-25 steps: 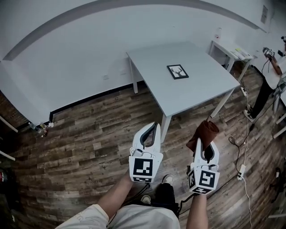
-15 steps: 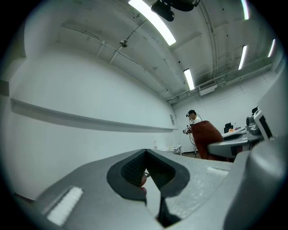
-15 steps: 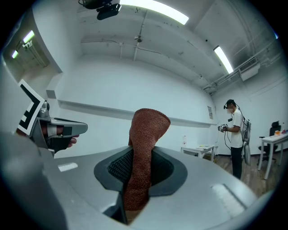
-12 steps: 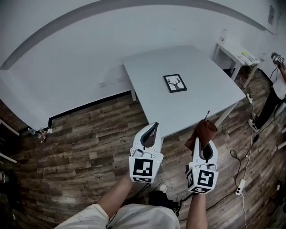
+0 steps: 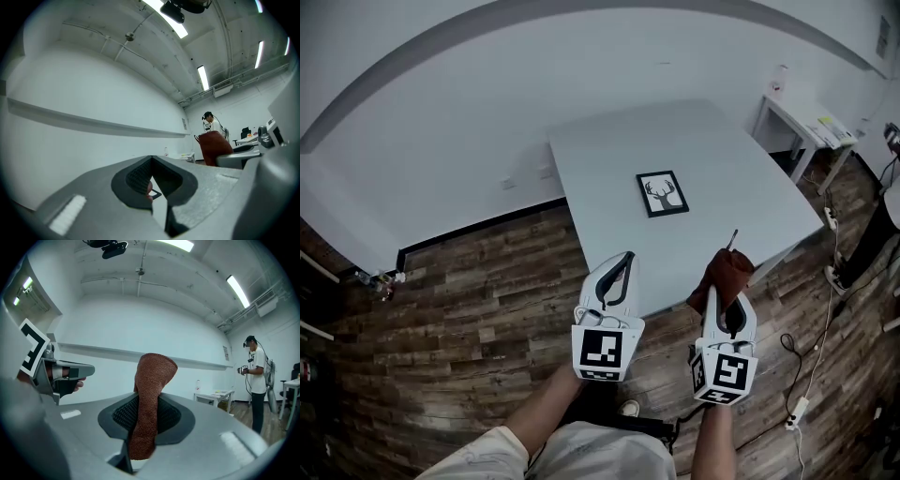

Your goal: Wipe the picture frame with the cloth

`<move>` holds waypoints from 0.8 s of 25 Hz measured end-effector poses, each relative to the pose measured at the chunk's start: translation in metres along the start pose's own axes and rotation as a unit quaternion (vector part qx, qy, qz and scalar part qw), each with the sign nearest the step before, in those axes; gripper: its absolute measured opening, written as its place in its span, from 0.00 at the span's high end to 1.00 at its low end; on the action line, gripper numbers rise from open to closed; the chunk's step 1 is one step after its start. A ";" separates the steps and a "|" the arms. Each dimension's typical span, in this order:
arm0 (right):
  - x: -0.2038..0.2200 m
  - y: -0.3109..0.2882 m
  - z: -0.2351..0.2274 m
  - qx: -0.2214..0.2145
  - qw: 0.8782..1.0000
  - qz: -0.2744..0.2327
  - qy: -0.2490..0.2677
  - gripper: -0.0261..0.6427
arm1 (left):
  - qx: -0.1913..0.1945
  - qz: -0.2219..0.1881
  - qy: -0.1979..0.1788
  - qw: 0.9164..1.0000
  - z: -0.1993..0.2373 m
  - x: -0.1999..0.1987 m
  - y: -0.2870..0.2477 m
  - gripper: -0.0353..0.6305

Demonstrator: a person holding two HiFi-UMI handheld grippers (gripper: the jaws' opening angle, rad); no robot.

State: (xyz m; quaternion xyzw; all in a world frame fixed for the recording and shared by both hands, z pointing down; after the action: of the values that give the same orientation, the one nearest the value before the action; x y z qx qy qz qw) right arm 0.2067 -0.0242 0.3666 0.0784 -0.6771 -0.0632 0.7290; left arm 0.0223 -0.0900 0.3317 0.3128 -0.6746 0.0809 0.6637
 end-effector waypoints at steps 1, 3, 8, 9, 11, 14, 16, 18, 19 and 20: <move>0.003 -0.011 0.000 -0.001 1.000 0.002 0.001 0.80 | 0.000 0.002 0.001 1.000 0.005 0.005 -0.010 0.95; 0.010 -0.036 -0.003 -0.002 1.000 0.003 0.004 0.80 | 0.000 0.007 0.005 1.000 0.014 0.016 -0.031 0.95; 0.027 -0.102 -0.010 0.001 1.000 0.008 0.008 0.80 | 0.005 -0.004 0.008 1.000 0.038 0.042 -0.089 0.95; 0.029 -0.117 -0.010 0.002 1.000 0.008 0.009 0.80 | 0.005 -0.004 0.010 1.000 0.045 0.045 -0.101 0.95; 0.031 -0.145 -0.009 0.004 1.000 0.010 0.009 0.80 | 0.005 -0.002 0.015 1.000 0.058 0.052 -0.123 0.95; 0.036 -0.178 -0.007 0.002 1.000 0.012 0.010 0.80 | 0.006 -0.001 0.015 1.000 0.075 0.061 -0.148 0.95; 0.041 -0.194 -0.007 -0.003 1.000 0.015 0.008 0.80 | 0.003 0.003 0.013 1.000 0.082 0.067 -0.162 0.95; 0.048 -0.207 -0.010 -0.005 1.000 0.021 0.004 0.80 | -0.001 0.007 0.014 1.000 0.086 0.074 -0.172 0.95; 0.052 -0.212 -0.011 -0.006 1.000 0.023 0.002 0.80 | -0.003 0.009 0.014 1.000 0.088 0.077 -0.177 0.95; 0.055 -0.218 -0.012 -0.009 1.000 0.026 -0.001 0.80 | -0.007 0.011 0.013 1.000 0.090 0.080 -0.181 0.95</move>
State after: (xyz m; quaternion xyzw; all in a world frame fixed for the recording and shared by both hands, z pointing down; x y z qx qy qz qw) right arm 0.2260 -0.2481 0.3761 0.0546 -0.6787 -0.0506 0.7307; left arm 0.0480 -0.3056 0.3425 0.2999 -0.6701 0.0873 0.6734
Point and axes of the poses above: the fingertips, and each gripper's own axes: y backward along the fingers, z to its left, x out of its underside, the point moved 5 cm from there along y, backward along the fingers, and after that the axes turned 11 degrees about -z, right-handed, at the moved point
